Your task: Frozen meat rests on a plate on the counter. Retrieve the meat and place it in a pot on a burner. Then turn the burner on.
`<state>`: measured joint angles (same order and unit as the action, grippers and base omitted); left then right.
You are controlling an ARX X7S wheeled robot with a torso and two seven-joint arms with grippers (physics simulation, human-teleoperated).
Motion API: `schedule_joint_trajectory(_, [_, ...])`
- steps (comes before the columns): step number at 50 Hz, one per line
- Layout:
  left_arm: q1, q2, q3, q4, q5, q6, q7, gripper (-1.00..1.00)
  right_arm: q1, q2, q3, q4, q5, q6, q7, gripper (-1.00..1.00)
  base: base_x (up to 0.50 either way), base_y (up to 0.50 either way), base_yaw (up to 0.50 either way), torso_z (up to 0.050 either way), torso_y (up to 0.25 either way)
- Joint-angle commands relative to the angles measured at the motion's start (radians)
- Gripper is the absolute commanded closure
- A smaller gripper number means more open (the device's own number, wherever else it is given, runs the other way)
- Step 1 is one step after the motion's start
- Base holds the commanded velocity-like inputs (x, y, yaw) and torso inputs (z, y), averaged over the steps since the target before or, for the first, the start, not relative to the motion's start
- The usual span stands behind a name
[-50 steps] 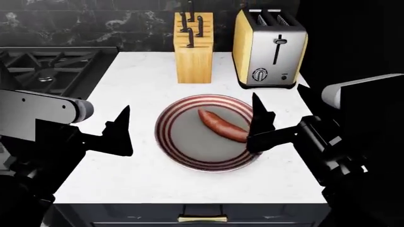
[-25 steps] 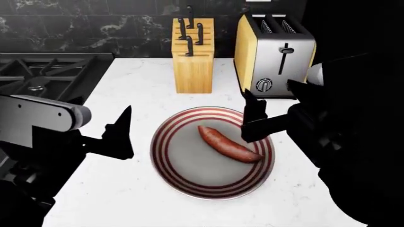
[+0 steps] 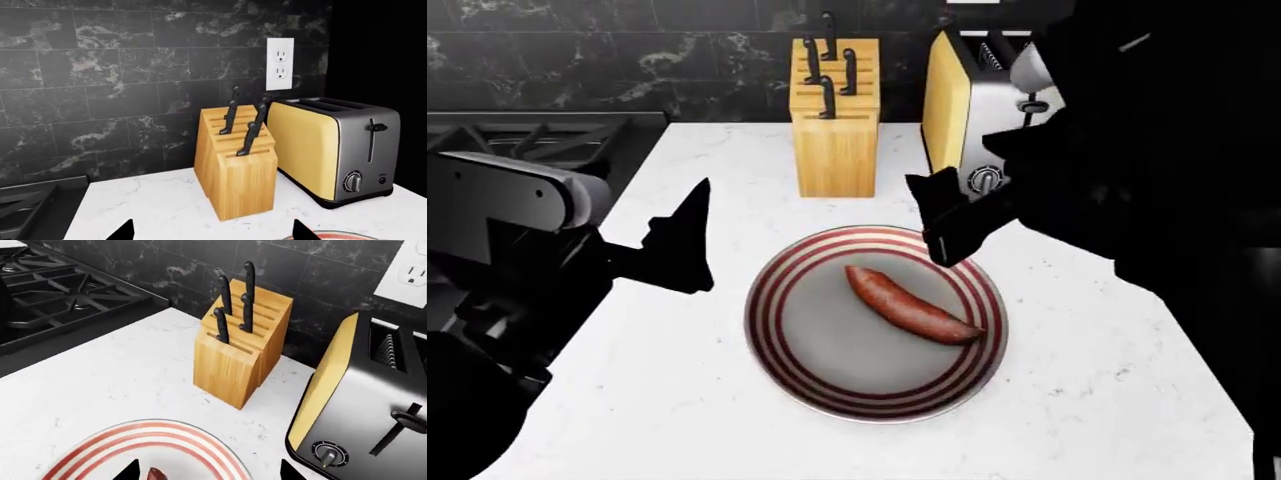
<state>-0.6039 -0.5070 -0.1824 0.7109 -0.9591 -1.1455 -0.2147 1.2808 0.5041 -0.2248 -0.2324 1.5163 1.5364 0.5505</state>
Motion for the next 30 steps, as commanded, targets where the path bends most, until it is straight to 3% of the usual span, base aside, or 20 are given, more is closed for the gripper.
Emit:
schedule_joint_trajectory(1, [-0.06, 0.003, 0.087, -0.113, 0.113, 0.097, 0.057, -1.0, 0.186, 0.037, -0.264, 0.148, -0.177, -0.042, -0.327, -1.0, 0.0, 0.0, 0.0, 0.0, 0.0])
schedule_joint_trajectory(30, [-0.034, 0.001, 0.112, -0.166, 0.163, 0.18, 0.089, -1.0, 0.342, 0.025, -0.612, 0.285, -0.332, -0.086, -0.736, -1.0, 0.0, 0.0, 0.0, 0.0, 0.0])
